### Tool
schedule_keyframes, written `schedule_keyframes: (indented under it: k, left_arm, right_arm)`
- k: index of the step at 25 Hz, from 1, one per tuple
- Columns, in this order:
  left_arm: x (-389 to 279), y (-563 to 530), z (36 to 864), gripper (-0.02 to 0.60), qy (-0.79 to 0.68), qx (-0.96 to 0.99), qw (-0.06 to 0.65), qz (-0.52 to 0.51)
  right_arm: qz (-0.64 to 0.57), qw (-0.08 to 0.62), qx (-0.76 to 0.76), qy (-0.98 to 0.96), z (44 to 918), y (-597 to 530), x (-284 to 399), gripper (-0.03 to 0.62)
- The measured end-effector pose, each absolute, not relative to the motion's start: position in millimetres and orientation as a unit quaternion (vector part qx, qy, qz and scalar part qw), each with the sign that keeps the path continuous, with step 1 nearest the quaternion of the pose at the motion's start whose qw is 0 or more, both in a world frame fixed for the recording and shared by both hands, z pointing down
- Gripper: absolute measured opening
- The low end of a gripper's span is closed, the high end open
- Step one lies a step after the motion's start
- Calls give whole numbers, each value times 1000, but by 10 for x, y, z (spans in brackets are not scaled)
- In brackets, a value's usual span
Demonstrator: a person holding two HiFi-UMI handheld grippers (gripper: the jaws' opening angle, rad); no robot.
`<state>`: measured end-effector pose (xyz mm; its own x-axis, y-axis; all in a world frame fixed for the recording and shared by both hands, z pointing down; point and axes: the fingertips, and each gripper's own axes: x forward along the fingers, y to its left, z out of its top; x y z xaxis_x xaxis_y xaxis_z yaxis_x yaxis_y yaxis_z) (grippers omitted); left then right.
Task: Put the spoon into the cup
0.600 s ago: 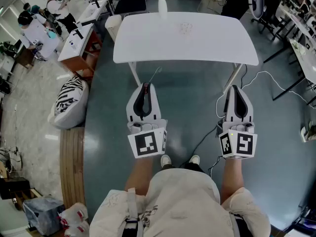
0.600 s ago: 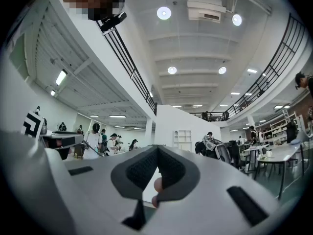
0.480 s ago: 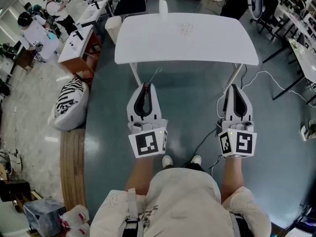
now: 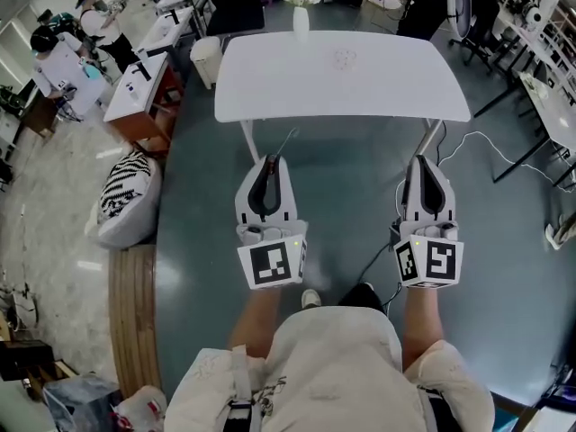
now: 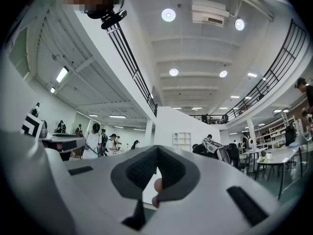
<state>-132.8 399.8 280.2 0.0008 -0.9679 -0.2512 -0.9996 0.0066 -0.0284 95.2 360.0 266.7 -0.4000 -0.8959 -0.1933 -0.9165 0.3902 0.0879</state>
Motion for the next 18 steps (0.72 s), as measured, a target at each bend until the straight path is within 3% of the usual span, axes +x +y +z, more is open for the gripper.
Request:
schedule_keyframes:
  k: [18]
  left_arm:
    - [-1108, 3586, 2702, 34, 687, -715, 106, 82]
  right_arm:
    - [86, 63, -559, 823, 2619, 3268, 1165, -12]
